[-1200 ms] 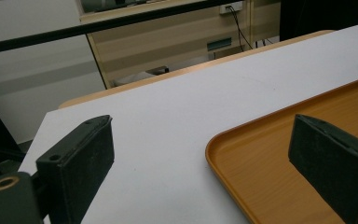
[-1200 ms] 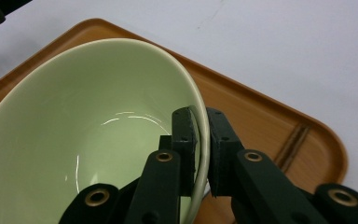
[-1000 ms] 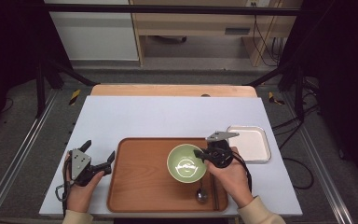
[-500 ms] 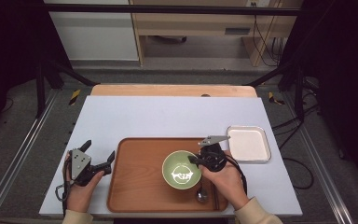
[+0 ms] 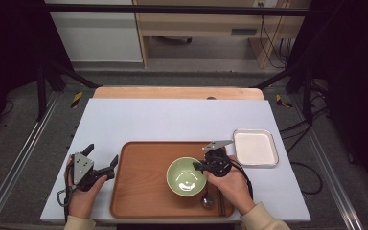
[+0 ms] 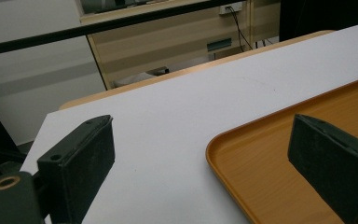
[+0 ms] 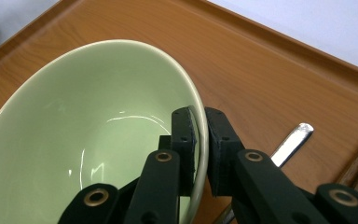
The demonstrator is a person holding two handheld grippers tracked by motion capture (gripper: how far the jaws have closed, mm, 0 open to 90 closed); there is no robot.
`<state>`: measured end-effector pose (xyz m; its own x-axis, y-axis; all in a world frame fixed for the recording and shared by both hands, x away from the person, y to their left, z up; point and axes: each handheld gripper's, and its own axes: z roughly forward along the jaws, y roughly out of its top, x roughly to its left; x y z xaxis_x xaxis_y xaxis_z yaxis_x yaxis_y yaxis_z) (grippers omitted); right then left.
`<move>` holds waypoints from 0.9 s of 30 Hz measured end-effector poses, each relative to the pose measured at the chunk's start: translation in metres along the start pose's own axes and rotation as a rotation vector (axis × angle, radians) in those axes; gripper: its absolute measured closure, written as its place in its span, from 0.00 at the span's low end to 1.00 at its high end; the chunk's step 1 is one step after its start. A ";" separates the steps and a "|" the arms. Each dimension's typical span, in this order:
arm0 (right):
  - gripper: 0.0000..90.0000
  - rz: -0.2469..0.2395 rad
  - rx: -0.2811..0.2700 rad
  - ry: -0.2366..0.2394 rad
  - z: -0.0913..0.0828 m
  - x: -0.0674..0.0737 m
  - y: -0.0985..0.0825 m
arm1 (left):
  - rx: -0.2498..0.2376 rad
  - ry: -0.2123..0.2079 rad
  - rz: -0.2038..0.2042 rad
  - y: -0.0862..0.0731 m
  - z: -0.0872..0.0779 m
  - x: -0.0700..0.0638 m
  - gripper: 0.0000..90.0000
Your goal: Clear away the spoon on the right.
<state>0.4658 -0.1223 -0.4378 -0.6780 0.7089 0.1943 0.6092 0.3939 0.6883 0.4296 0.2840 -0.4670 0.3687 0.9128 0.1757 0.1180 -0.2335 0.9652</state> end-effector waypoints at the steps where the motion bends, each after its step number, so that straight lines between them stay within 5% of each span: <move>1: 0.92 -0.002 0.003 0.000 0.001 0.000 0.000 | 0.001 0.000 0.000 0.000 0.000 0.000 0.08; 27: 0.93 0.031 0.026 0.025 0.004 -0.006 -0.002 | 0.002 -0.002 0.002 0.000 0.000 -0.001 0.08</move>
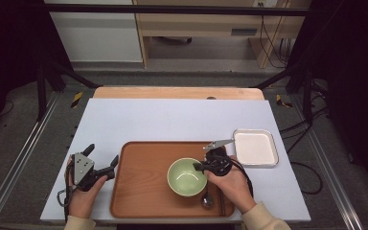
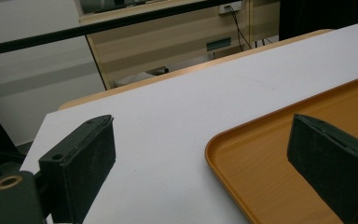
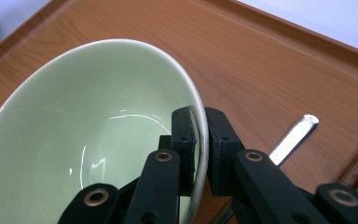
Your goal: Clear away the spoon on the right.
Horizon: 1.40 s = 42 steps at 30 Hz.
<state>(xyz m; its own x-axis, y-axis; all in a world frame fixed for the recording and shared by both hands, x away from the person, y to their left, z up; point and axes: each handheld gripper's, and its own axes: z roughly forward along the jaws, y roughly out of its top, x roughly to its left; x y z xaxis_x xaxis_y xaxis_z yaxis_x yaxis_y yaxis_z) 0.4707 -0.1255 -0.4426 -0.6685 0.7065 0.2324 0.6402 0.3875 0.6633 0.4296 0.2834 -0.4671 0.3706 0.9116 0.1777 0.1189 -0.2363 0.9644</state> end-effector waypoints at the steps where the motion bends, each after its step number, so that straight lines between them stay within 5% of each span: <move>1: 0.93 -0.002 0.001 0.001 0.000 -0.001 0.000 | 0.000 0.000 0.001 0.000 0.000 0.000 0.08; 14: 0.87 0.021 -0.021 0.063 0.001 -0.010 -0.003 | 0.003 -0.002 0.003 0.000 0.000 0.000 0.08; 25: 0.62 0.017 -0.180 0.013 -0.033 -0.023 -0.002 | 0.003 -0.003 0.004 0.000 0.000 0.000 0.08; 34: 0.41 0.040 -0.351 -0.105 -0.063 -0.045 -0.002 | 0.005 -0.005 0.003 0.000 0.001 -0.001 0.08; 42: 0.25 0.068 -0.393 -0.222 -0.078 -0.064 -0.008 | 0.007 -0.008 0.006 0.000 0.002 -0.001 0.08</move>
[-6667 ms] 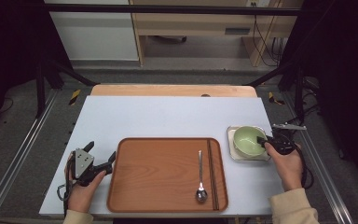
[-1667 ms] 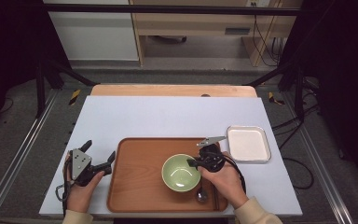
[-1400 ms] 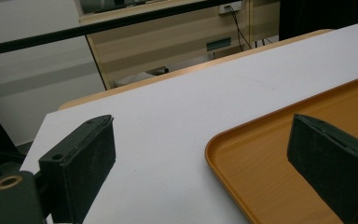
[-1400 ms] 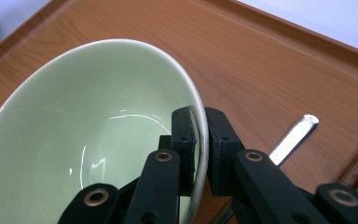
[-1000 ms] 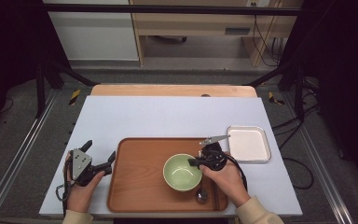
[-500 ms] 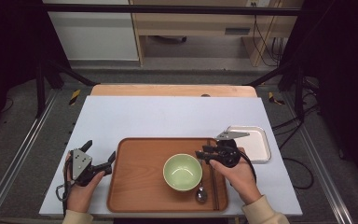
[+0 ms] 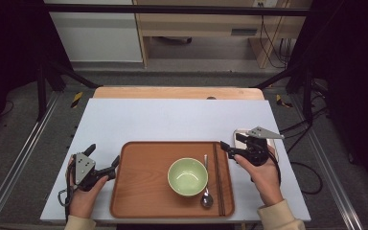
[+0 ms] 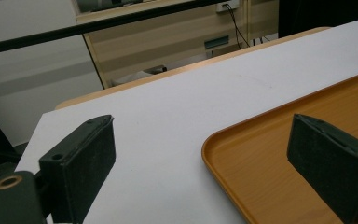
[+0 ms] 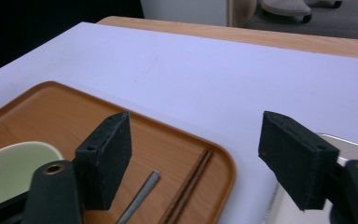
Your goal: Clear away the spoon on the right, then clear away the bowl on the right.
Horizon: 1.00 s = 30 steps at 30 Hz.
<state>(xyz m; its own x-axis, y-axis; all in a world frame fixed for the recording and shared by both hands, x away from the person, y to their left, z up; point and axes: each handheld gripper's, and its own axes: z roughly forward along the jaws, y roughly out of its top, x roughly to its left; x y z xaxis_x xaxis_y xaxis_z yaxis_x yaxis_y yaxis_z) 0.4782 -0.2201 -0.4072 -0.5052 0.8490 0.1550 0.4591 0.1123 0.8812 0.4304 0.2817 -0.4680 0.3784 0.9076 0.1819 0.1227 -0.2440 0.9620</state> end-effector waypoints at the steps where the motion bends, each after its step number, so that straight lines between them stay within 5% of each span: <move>1: 0.23 0.003 0.004 -0.007 0.000 -0.002 0.000 | 0.000 0.000 -0.001 0.000 0.000 0.000 0.08; 22: 0.29 0.022 0.006 -0.148 -0.016 -0.044 -0.009 | -0.004 0.006 -0.009 0.000 -0.001 0.002 0.08; 30: 0.36 0.044 0.031 -0.257 -0.026 -0.071 -0.018 | -0.004 0.006 -0.007 0.000 -0.002 0.002 0.08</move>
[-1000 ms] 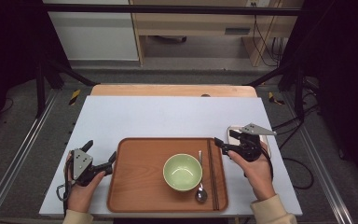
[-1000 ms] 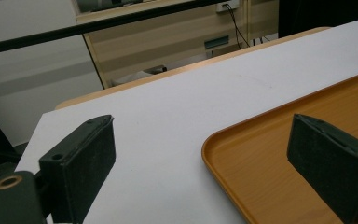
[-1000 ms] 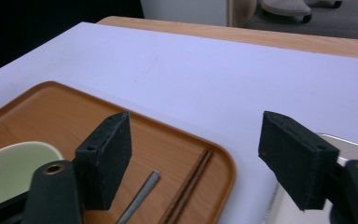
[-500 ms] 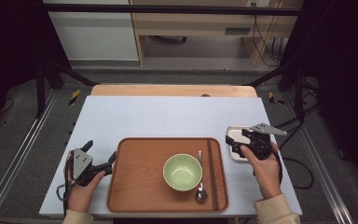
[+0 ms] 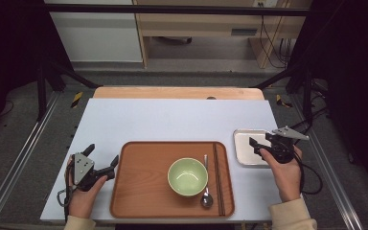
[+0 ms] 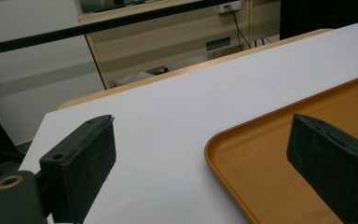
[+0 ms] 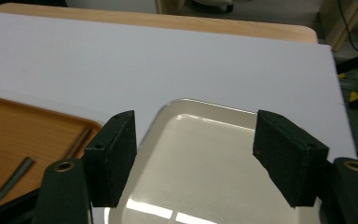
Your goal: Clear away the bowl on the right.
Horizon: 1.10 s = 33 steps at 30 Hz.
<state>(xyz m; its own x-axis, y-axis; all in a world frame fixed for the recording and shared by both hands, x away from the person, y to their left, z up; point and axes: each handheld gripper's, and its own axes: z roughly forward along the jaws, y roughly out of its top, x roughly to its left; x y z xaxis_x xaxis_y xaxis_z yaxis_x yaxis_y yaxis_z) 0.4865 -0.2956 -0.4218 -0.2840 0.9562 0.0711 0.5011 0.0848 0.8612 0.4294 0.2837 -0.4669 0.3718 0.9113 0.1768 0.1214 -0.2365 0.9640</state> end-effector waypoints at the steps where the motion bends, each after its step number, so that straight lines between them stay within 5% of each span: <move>1: 0.37 0.008 0.002 0.000 -0.001 -0.004 -0.001 | 0.000 0.000 0.000 0.000 0.000 0.000 0.08; 18: 0.61 0.089 0.092 -0.125 -0.005 -0.050 -0.020 | 0.004 0.000 0.005 0.000 0.000 0.000 0.09; 33: 0.71 0.181 0.131 -0.110 0.000 -0.066 -0.031 | 0.006 -0.001 0.007 0.000 0.001 -0.001 0.09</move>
<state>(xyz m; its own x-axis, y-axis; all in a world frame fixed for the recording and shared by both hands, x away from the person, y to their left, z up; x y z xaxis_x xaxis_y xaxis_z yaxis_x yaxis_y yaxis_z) 0.4895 -0.3618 -0.4535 -0.0926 0.9832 0.1571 0.6394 -0.0622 0.7663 0.4297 0.2829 -0.4672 0.3733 0.9094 0.1833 0.1246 -0.2450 0.9615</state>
